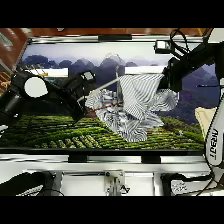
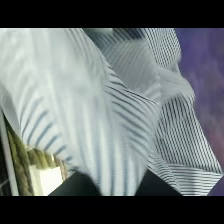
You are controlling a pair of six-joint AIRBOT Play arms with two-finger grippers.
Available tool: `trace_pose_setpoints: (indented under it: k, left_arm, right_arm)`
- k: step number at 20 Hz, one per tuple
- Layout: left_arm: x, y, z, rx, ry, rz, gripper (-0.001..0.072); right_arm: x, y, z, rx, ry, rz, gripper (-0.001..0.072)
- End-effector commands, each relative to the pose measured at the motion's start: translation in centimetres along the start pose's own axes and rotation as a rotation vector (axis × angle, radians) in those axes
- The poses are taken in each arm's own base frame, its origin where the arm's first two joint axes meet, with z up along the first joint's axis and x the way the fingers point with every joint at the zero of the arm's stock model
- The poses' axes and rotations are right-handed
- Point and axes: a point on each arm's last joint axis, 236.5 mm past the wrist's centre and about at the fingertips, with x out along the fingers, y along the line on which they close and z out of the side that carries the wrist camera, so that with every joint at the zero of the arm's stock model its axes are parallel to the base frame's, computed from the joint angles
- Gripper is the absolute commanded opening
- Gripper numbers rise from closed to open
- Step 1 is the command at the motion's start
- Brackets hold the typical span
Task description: Fold the shirts.
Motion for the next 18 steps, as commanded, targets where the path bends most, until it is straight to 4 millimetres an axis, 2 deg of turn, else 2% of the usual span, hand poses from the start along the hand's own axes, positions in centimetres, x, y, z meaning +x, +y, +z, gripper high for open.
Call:
trace_pose_setpoints:
  k: [1, 2, 5, 9, 11, 13, 14, 16, 18]
  left_arm:
    - [-1.7, 3.3, -0.3, -0.002, 0.004, 0.102, 0.0642]
    - [-2.7, 4.3, 0.0, -0.013, -0.012, 0.131, 0.0683]
    - [-6.9, 7.4, 1.9, -0.083, -0.107, 0.231, 0.0684]
    - [-15.0, 10.7, 3.9, -0.116, -0.256, 0.387, 0.0684]
    - [-18.5, 11.8, 3.1, -0.158, -0.292, 0.454, 0.0683]
    - [-21.1, 12.8, 0.9, -0.325, -0.321, 0.497, 0.0683]
    - [-21.5, 12.9, -0.9, -0.441, -0.308, 0.49, 0.0683]
    - [-20.3, 12.0, -4.1, -0.629, -0.253, 0.41, 0.068]
    - [-17.4, 9.6, -3.8, -0.702, -0.282, 0.244, 0.0679]
  right_arm:
    - [-1.5, 0.4, 0.2, 0.054, 0.001, -0.04, 0.0079]
    - [-2.1, 0.5, 0.2, 0.051, 0.008, -0.062, 0.0079]
    - [-4.1, 1.3, 0.8, 0.063, 0.006, -0.117, 0.0078]
    - [-6.4, 2.2, 1.3, 0.102, 0.006, -0.194, 0.0078]
    - [-7.5, 2.7, 1.6, 0.146, -0.001, -0.226, 0.0077]
    - [-8.6, 3.4, 2.2, 0.206, -0.026, -0.256, 0.0077]
    - [-9.3, 3.8, 2.5, 0.247, -0.041, -0.277, 0.0077]
    - [-10.5, 4.6, 3.1, 0.342, -0.072, -0.308, 0.0077]
    - [-11.5, 5.7, 3.9, 0.446, -0.118, -0.32, 0.0076]
